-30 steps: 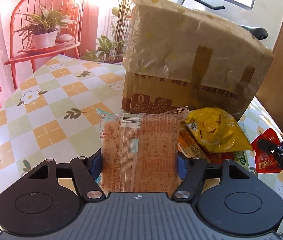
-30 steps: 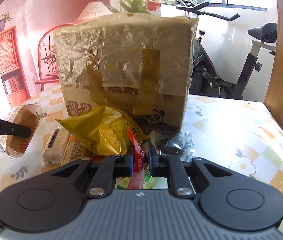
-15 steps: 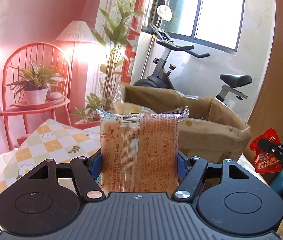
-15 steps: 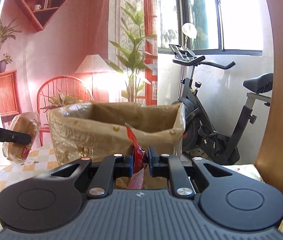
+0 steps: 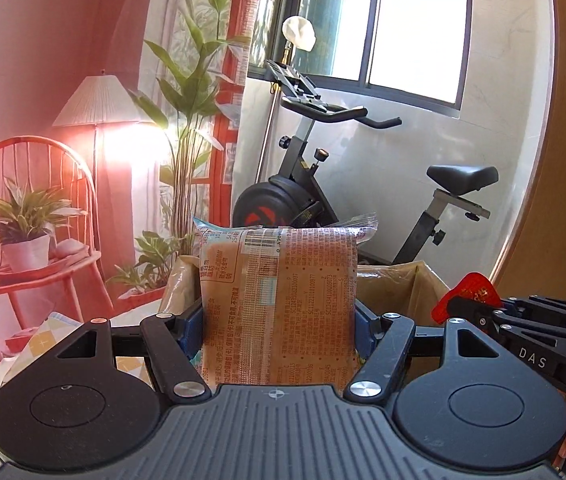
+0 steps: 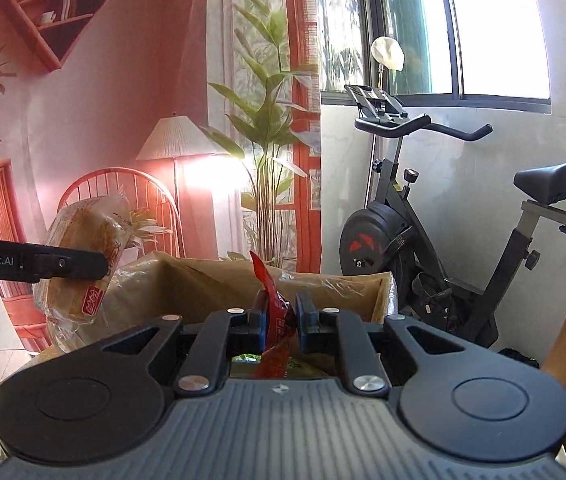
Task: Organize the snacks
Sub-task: 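Carry both packets over the box and open both tools to drop them, then withdraw both tools from the box back toward the snack pile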
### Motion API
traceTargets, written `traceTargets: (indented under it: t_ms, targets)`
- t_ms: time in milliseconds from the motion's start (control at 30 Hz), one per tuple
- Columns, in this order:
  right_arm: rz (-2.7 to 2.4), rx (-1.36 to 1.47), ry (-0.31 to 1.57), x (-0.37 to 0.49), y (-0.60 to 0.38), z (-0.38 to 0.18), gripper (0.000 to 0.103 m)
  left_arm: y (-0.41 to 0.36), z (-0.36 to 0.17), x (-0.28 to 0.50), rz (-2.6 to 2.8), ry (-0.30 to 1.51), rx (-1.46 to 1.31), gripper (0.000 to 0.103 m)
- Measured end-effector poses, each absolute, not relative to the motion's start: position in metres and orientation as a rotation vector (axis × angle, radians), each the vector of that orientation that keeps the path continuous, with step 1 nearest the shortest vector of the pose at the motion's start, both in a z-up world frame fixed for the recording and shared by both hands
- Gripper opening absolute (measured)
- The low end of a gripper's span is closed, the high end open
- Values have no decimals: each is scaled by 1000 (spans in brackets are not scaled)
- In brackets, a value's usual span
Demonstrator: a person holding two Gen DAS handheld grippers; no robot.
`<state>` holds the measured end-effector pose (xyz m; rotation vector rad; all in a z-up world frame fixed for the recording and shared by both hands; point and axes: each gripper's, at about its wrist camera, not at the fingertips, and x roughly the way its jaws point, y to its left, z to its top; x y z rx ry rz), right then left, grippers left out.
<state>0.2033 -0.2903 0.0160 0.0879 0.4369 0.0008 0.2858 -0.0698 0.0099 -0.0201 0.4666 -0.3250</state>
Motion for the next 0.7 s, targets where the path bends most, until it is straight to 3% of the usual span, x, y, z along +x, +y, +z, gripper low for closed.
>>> traceTargets:
  t_ms: [100, 167, 400, 467, 600, 700]
  targets:
    - [-6, 106, 479, 215, -297, 3, 23, -75, -1, 306, -340, 506, -7, 74]
    - [3, 112, 486, 217, -301, -1, 36, -73, -6, 310, -337, 505, 1, 77]
    - [66, 102, 477, 210, -304, 10, 38, -65, 5, 306, -355, 503, -4, 77]
    - [73, 110, 463, 202, -303, 14, 46, -62, 9, 298, -359, 494, -13, 77]
    - [79, 124, 455, 177, -296, 16, 48, -52, 9, 274, -354, 503, -19, 77]
    - [92, 130, 449, 156, -287, 13, 57, -42, 4, 254, -347, 509, -16, 77]
